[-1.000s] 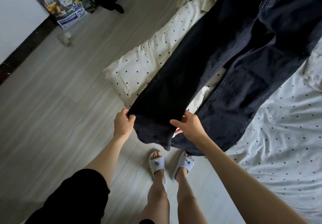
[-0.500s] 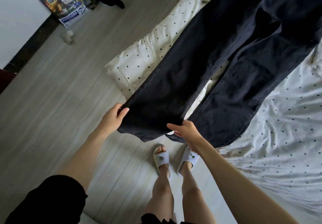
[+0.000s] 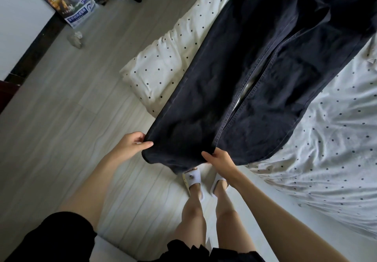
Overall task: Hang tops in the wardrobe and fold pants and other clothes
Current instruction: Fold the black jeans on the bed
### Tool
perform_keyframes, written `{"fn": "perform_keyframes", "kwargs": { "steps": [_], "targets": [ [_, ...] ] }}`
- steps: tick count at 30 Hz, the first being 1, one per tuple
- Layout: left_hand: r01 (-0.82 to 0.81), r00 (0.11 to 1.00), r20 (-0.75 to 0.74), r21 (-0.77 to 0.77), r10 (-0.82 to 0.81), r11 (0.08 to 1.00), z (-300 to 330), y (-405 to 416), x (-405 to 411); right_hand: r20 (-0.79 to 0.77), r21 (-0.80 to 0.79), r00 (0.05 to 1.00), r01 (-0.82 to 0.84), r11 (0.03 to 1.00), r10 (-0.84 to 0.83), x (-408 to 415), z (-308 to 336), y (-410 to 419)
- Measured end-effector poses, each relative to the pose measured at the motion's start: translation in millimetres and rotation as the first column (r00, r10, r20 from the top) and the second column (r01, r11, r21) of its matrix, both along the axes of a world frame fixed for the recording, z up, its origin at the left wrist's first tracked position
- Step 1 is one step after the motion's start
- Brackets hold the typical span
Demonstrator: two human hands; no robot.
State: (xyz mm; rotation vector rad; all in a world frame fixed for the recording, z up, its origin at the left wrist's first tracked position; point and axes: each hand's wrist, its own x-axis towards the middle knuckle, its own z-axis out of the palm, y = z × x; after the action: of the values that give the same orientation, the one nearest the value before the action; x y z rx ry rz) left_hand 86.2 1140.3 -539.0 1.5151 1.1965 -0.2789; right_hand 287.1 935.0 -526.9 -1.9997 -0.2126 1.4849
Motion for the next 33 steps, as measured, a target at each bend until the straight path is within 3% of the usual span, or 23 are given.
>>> {"fn": "perform_keyframes", "kwargs": {
  "steps": [9,14,18,22,27,30,33],
  "targets": [
    [0.075,0.986,-0.139,-0.100,-0.089,0.992,-3,-13,-22,-0.116,-0.046,0.993,-0.001,0.999,-0.005,-15,-10,-21],
    [0.014,0.990,-0.138,-0.066,-0.023,0.998,-7,-22,-38,-0.215,0.048,0.976,0.026,0.999,-0.016,-29,-13,-18],
    [0.068,0.992,-0.105,-0.067,-0.075,0.995,-9,-28,-50,-0.239,-0.034,0.970,0.046,0.998,-0.052,-38,-22,-23],
    [0.184,0.955,-0.236,-0.002,-0.179,0.983,-13,-32,-63,-0.293,-0.082,0.950,0.084,0.993,-0.104,-41,-23,-24],
    [0.256,0.873,-0.451,0.103,-0.184,0.961,-26,-42,-72,-0.219,-0.142,0.948,-0.266,0.954,0.232,-38,-15,-25],
    [0.245,0.878,-0.450,0.123,-0.166,0.962,-29,-49,-55,-0.179,-0.153,0.961,-0.237,0.959,0.209,-25,-11,-25],
    [0.257,0.920,-0.348,0.185,-0.181,0.949,-28,-61,-23,-0.134,-0.170,0.984,-0.142,0.975,0.120,-8,-10,-27]
  ]
}}
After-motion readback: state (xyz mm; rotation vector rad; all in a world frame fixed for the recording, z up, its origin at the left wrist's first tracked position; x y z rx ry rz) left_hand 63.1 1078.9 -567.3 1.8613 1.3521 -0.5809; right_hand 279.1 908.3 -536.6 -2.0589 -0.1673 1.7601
